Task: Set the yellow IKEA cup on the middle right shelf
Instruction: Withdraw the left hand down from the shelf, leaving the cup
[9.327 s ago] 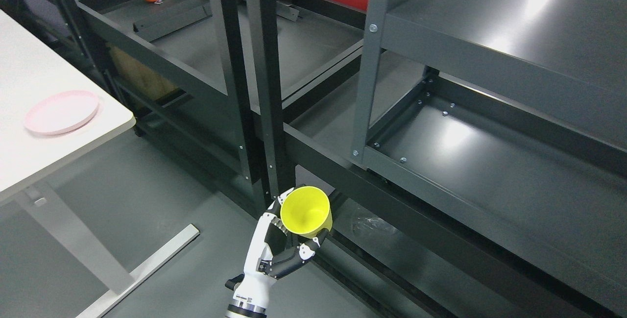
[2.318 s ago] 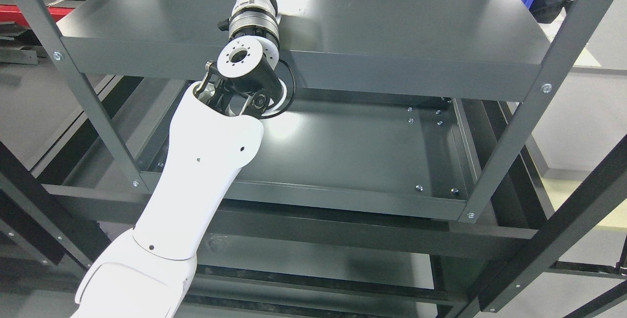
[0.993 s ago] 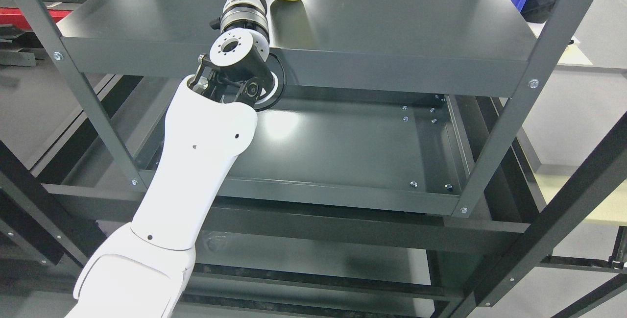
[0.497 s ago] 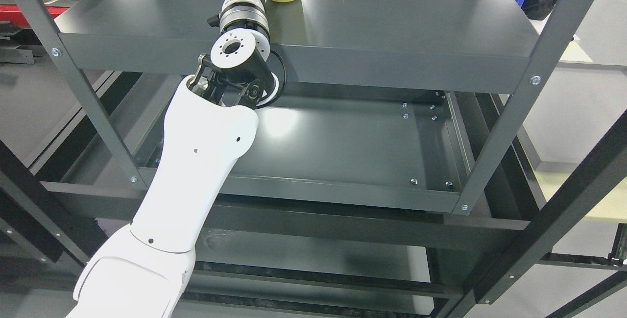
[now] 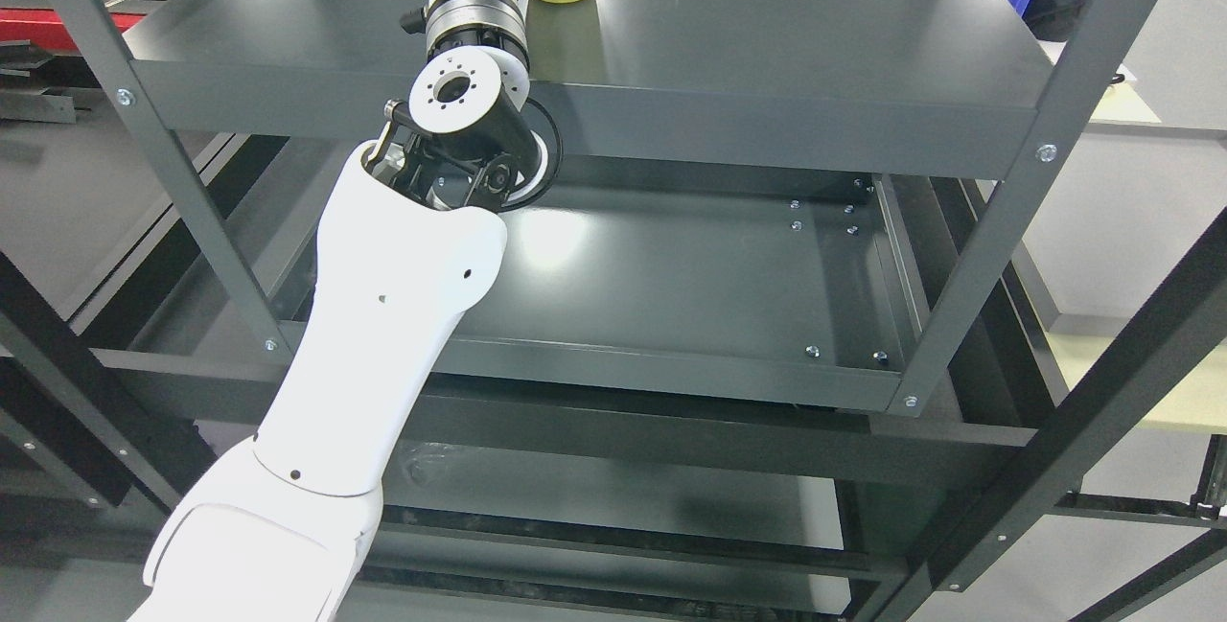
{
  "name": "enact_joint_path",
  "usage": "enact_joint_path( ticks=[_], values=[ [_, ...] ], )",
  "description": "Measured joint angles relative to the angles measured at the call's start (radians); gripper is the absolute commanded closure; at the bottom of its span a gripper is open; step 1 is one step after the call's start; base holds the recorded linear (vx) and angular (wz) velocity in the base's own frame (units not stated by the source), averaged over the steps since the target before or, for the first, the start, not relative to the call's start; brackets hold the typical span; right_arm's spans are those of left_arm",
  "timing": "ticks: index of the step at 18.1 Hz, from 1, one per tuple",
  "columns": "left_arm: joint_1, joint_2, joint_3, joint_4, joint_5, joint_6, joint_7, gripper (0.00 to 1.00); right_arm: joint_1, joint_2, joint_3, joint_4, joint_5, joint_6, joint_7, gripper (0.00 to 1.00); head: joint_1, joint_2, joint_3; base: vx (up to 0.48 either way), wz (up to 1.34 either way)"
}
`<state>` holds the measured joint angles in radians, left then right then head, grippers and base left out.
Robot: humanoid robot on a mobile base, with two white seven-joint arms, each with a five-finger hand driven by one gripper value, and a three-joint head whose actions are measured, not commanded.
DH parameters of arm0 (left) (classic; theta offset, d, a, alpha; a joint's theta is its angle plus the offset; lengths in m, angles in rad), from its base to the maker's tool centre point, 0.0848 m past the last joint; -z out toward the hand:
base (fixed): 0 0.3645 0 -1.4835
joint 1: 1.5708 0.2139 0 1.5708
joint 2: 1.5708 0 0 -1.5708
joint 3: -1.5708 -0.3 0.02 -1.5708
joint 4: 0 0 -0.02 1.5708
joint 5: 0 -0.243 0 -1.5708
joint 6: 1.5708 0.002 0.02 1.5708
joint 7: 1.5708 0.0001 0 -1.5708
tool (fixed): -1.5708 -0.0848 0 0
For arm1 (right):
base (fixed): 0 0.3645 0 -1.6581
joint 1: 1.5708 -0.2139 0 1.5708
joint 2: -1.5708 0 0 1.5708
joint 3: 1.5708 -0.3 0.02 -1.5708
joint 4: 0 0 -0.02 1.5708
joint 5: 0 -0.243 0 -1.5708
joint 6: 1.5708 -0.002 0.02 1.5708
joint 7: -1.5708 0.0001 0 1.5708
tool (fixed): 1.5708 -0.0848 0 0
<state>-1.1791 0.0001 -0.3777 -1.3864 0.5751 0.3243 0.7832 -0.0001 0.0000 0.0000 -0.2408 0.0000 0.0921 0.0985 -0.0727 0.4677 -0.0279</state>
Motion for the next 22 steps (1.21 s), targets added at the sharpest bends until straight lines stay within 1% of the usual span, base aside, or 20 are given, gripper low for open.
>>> enact_joint_path(
  ticks=[9, 17, 22],
  values=[
    [0.000, 0.000, 0.002, -0.024, -0.006, 0.000, 0.006, 0.01, 0.000, 0.000, 0.000, 0.000, 0.000, 0.000, 0.000, 0.01, 0.0000, 0.000, 0.000, -0.070, 0.00],
    [0.003, 0.000, 0.008, -0.034, -0.011, -0.006, 0.008, 0.01, 0.000, 0.000, 0.000, 0.000, 0.000, 0.000, 0.000, 0.01, 0.0000, 0.000, 0.000, -0.143, 0.00],
    [0.007, 0.000, 0.009, -0.037, -0.083, 0.017, -0.004, 0.01, 0.000, 0.000, 0.000, 0.000, 0.000, 0.000, 0.000, 0.01, 0.0000, 0.000, 0.000, -0.157, 0.01]
  ],
)
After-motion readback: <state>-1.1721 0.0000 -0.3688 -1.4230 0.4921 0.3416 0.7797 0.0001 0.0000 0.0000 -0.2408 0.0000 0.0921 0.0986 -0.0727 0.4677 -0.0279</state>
